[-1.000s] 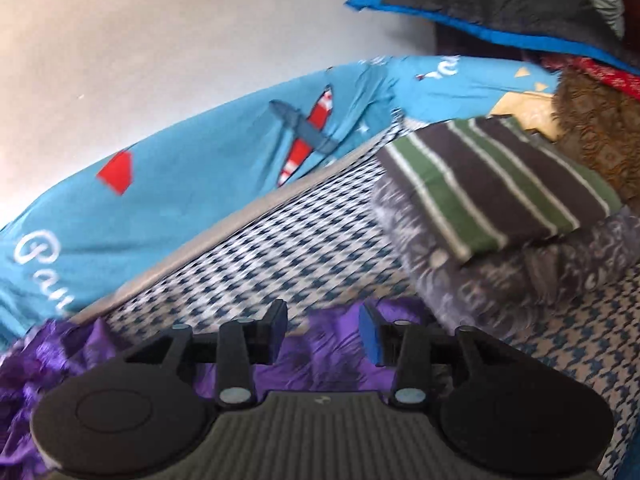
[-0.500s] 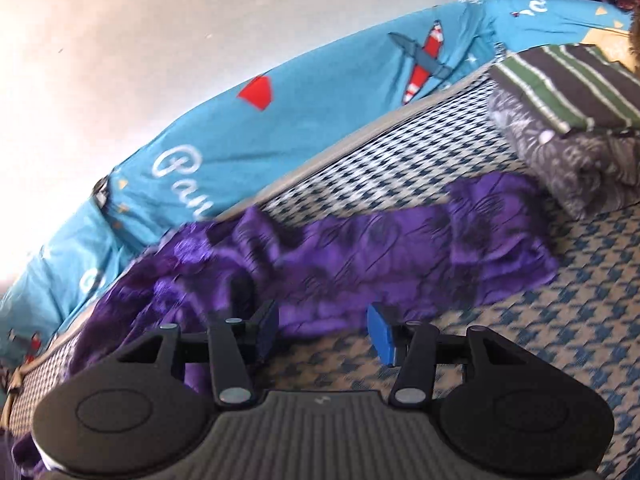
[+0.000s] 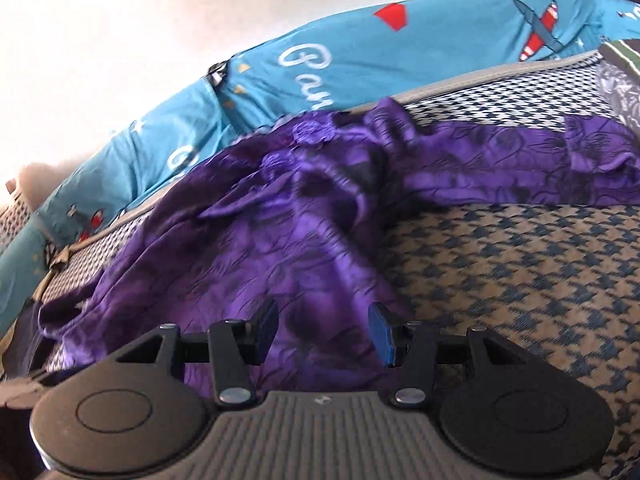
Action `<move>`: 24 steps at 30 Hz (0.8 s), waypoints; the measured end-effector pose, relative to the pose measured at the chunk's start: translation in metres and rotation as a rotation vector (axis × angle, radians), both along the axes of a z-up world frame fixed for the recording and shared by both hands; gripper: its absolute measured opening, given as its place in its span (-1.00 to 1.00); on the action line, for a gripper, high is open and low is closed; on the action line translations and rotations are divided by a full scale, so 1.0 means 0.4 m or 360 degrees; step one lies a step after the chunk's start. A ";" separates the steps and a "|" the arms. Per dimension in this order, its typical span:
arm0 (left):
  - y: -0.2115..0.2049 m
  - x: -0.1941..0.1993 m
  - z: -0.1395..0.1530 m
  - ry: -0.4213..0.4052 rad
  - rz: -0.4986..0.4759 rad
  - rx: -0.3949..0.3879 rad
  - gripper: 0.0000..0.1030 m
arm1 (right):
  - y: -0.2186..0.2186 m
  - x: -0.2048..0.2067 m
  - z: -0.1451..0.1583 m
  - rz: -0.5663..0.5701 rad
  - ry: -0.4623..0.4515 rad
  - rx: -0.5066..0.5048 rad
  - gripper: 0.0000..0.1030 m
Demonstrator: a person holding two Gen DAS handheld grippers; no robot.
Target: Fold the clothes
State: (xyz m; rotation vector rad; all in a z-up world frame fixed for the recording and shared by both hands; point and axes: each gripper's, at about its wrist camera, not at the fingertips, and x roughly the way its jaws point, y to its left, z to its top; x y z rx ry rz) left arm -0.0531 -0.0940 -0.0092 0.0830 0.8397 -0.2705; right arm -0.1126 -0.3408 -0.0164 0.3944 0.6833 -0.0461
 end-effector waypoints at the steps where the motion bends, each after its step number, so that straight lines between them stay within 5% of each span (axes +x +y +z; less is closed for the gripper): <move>1: 0.005 -0.005 0.001 -0.0003 0.0010 0.0001 1.00 | 0.011 -0.004 -0.001 0.0023 -0.0003 -0.0010 -0.05; 24: 0.137 -0.060 0.000 -0.0022 0.0265 0.0054 0.99 | 0.128 -0.062 -0.003 0.0246 -0.0064 -0.0133 -0.05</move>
